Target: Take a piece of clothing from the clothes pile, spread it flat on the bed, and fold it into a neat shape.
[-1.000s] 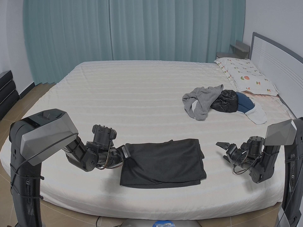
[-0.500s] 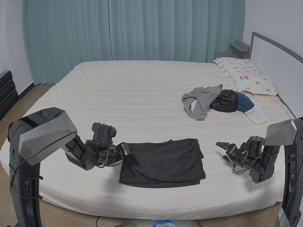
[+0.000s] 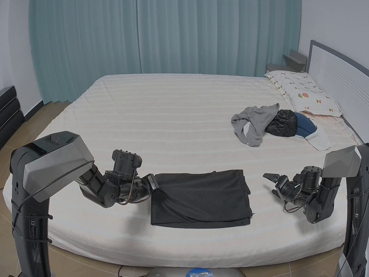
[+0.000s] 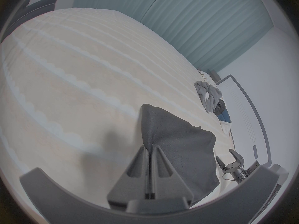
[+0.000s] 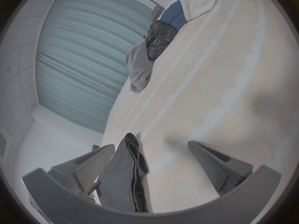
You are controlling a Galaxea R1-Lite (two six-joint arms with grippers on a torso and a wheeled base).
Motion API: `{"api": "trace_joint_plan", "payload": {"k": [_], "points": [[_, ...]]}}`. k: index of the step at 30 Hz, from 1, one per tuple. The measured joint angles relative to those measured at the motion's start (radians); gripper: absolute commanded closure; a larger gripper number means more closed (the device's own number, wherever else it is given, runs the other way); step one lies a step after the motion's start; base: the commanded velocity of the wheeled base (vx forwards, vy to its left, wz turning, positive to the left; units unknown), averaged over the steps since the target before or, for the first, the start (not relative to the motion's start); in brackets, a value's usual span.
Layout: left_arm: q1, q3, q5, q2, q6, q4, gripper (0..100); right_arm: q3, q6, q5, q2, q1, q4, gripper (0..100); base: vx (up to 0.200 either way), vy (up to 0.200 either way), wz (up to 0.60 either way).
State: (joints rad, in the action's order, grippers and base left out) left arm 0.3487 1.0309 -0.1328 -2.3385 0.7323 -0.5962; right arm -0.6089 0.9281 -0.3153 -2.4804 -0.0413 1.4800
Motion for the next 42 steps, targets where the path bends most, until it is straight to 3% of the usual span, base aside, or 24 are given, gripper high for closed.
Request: {"api": "trace_joint_plan", "payload": {"k": [42], "points": [[-0.005, 0.015, 0.001, -0.002, -0.001, 0.006, 100, 0.001, 0.0, -0.002, 0.0, 0.002, -0.003, 0, 0.0, 0.2, 0.0]]}}
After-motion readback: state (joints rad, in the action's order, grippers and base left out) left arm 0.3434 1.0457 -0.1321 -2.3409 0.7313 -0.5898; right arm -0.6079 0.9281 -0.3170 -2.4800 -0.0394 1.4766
